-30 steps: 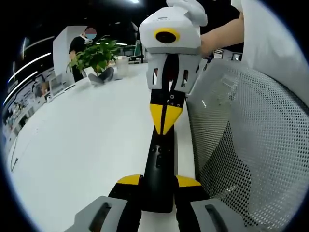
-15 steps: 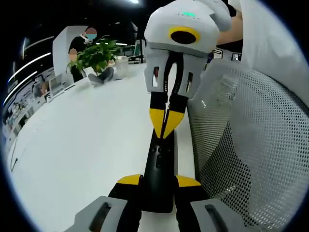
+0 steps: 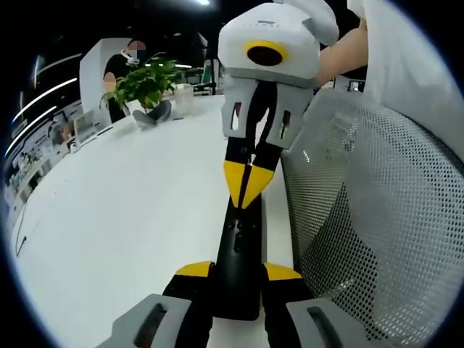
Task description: Press the specified remote control buttons in sequence, fully releasing each button before pressing the next.
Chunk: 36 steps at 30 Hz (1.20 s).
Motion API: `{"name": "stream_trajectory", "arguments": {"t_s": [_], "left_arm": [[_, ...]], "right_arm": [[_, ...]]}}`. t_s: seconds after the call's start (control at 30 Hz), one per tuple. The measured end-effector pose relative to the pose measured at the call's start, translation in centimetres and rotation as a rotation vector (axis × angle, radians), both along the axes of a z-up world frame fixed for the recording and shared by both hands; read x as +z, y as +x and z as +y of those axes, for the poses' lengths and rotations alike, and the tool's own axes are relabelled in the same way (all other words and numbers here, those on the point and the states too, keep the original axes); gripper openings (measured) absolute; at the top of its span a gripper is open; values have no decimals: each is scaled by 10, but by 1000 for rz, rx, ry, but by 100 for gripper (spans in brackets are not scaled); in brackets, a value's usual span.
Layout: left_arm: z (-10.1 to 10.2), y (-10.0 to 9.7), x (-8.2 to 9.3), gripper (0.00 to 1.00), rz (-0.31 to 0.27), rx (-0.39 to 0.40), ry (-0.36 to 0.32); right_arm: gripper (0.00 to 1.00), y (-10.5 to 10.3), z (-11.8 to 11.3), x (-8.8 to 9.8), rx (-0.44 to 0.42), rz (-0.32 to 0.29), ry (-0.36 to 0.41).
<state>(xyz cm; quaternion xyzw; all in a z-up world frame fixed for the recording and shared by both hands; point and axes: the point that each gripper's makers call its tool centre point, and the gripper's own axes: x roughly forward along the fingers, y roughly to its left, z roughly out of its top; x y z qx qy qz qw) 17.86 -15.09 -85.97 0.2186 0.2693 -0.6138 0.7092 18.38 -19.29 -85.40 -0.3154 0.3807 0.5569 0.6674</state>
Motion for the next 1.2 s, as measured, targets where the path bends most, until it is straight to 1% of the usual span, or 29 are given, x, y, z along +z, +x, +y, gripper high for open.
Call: {"name": "stream_trajectory", "arguments": {"t_s": [0.03,0.07,0.1,0.13,0.23,0.27,0.3,0.37,0.57,0.63,0.9,1.0,1.1,1.2], "left_arm": [[0,0,0,25,0,0,0],[0,0,0,25,0,1,0],[0,0,0,25,0,1,-1],[0,0,0,25,0,1,-1],[0,0,0,25,-1,2,-2],[0,0,0,25,-1,2,-2],[0,0,0,25,-1,2,-2],[0,-1,0,25,-1,2,-3],[0,0,0,25,-1,0,-4],[0,0,0,25,-1,0,-4],[0,0,0,25,0,-2,-2],[0,0,0,25,0,-2,0],[0,0,0,25,3,1,1],[0,0,0,25,2,0,2]], "right_arm": [[0,1,0,1,-49,30,36],[0,1,0,1,-72,48,55],[0,1,0,2,-84,59,68],[0,1,-1,2,-82,58,68],[0,-3,0,2,-55,45,55],[0,-6,3,2,-26,40,51],[0,-8,5,3,-16,38,53],[0,-7,8,3,6,21,45],[0,-6,7,2,57,15,14],[0,-6,7,1,102,2,-3],[0,-6,9,0,198,-1,-57],[0,-5,9,-1,197,17,-70],[0,-5,9,-1,154,30,-68],[0,-4,9,0,115,11,-53]]}}
